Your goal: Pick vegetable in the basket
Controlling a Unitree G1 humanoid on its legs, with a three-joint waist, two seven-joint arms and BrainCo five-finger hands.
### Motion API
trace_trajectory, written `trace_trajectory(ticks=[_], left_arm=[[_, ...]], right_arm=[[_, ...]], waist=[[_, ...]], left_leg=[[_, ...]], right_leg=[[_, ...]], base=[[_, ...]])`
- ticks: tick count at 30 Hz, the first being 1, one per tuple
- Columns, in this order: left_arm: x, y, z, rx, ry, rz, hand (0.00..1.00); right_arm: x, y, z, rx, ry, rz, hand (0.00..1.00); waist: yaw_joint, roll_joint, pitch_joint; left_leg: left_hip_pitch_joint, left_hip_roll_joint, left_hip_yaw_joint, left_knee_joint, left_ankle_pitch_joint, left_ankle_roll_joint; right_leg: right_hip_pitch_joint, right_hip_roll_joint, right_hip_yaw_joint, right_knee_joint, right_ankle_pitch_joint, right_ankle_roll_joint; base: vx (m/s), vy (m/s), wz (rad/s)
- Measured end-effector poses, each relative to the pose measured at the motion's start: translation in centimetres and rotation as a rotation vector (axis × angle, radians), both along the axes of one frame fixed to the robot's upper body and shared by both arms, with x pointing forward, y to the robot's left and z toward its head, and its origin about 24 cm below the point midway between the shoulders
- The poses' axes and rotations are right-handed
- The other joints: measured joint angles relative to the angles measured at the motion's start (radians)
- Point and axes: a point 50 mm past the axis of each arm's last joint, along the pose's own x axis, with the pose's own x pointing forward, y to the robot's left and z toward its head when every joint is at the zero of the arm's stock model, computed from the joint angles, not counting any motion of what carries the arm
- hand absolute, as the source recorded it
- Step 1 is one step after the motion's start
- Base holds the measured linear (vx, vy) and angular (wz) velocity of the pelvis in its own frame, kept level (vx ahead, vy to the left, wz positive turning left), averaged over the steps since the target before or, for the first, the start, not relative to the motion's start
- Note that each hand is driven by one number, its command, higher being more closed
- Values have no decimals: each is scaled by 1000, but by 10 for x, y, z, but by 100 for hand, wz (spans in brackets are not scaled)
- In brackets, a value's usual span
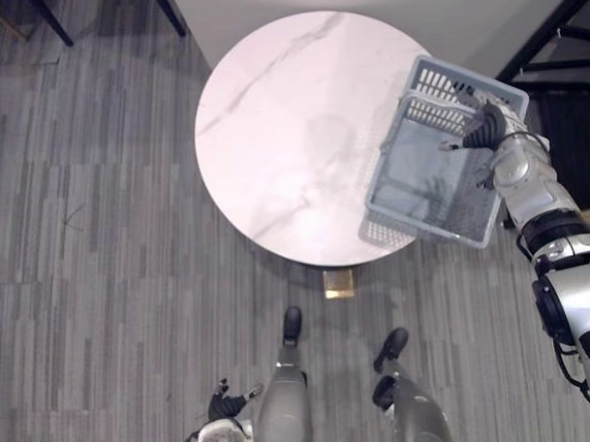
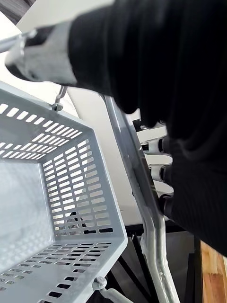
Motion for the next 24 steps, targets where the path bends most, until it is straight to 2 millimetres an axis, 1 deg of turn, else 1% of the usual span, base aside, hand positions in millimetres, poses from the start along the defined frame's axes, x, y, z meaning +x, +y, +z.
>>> trace_trajectory(ticks=[1,6,9,10,12,18,21,24], left_arm=[[0,0,0,0,0,0,0],[0,1,0,2,-2,0,0],[0,1,0,4,-1,0,0],[0,2,1,5,-2,0,0],[1,3,1,8,-2,0,0],[1,3,1,8,-3,0,0],[4,3,2,9,-8,-1,0],[4,3,2,8,-6,-3,0]], right_arm=[[0,0,0,-2,1,1,100],[1,2,3,-53,12,8,100],[2,5,5,-90,23,22,100],[2,7,5,-128,33,28,100],[1,5,5,-141,34,25,100],[1,5,1,-244,65,20,100],[2,9,-2,-321,81,28,100],[2,13,-5,-349,94,49,100]], waist=[[0,0,0],[0,1,1],[4,1,12],[4,1,19],[4,1,19],[10,2,21],[15,2,21],[19,1,21]], left_leg=[[0,0,0,0,0,0],[-11,0,-5,0,1,0],[-15,1,-17,0,3,-1],[-18,0,-25,0,4,-1],[-25,0,-33,0,7,-1],[-37,-1,-57,0,12,-1],[-37,-1,-58,0,14,-1],[-30,1,-53,0,16,-2]], right_leg=[[0,0,0,0,0,0],[-4,0,-7,0,0,0],[-3,1,-17,-1,0,0],[-1,1,-21,-1,0,0],[-2,0,-30,-1,0,0],[2,0,-48,0,-1,-1],[2,0,-48,0,-3,-2],[7,2,-46,0,-5,-3]], base=[[0,0,0],[3,-2,3],[8,-7,9],[12,-7,13],[12,-3,16],[5,-6,10],[0,0,0],[0,0,0]])
